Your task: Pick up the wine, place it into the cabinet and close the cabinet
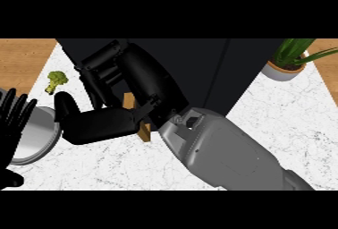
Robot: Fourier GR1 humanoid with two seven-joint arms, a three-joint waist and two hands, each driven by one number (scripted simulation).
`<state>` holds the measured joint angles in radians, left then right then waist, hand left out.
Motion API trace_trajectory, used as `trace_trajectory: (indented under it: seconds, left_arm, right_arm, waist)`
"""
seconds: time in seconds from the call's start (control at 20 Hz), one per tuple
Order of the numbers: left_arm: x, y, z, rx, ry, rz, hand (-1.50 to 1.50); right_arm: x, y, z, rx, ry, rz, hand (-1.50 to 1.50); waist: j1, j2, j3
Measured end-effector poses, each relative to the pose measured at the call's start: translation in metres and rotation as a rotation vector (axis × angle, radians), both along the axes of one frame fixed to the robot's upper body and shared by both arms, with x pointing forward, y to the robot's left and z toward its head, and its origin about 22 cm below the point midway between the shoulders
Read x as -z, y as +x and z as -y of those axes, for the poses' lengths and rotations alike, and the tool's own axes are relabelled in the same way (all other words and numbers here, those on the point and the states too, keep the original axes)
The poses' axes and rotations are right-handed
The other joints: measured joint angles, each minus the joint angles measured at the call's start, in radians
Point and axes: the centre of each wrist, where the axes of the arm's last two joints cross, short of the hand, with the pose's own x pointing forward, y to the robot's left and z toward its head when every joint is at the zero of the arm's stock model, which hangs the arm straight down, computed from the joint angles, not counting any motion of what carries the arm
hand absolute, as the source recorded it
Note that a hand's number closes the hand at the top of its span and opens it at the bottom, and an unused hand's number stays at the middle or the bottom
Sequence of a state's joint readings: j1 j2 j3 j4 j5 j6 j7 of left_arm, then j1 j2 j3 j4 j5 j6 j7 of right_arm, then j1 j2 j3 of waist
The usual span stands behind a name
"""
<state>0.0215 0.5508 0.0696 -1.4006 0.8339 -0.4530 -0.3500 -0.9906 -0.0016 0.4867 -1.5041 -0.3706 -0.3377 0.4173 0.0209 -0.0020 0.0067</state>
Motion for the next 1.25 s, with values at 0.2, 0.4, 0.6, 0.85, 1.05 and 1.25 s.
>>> trace_trajectory:
  seconds: [0.2, 0.4, 0.6, 0.85, 1.05, 1.25]
  left_arm:
    - [-0.002, 0.002, 0.000, -0.020, 0.012, -0.005, -1.50]
    - [0.000, 0.003, 0.000, -0.015, 0.006, 0.001, -1.50]
    - [0.002, 0.005, 0.000, -0.013, -0.003, -0.006, -1.50]
    - [0.001, 0.008, 0.002, 0.015, -0.012, 0.003, -1.50]
    - [0.000, 0.011, 0.003, 0.019, -0.008, 0.004, -1.50]
    - [-0.001, 0.013, 0.005, 0.024, -0.005, -0.001, -1.50]
  right_arm:
    - [0.013, 0.023, 0.008, 0.042, 0.002, -0.032, 1.50]
    - [0.021, 0.038, 0.014, 0.042, -0.006, -0.011, 1.50]
    - [0.028, 0.047, 0.015, 0.017, -0.022, 0.024, 1.50]
    - [0.034, 0.055, 0.021, -0.016, -0.026, 0.066, 1.50]
    - [0.037, 0.062, 0.027, -0.047, -0.033, 0.085, 1.50]
    - [0.040, 0.065, 0.030, -0.056, -0.034, 0.106, 1.50]
  waist:
    - [-0.006, 0.000, -0.002]
    - [-0.007, -0.010, -0.004]
    - [-0.006, -0.022, -0.006]
    - [0.001, -0.031, -0.014]
    - [0.007, -0.034, -0.021]
    - [0.012, -0.037, -0.023]
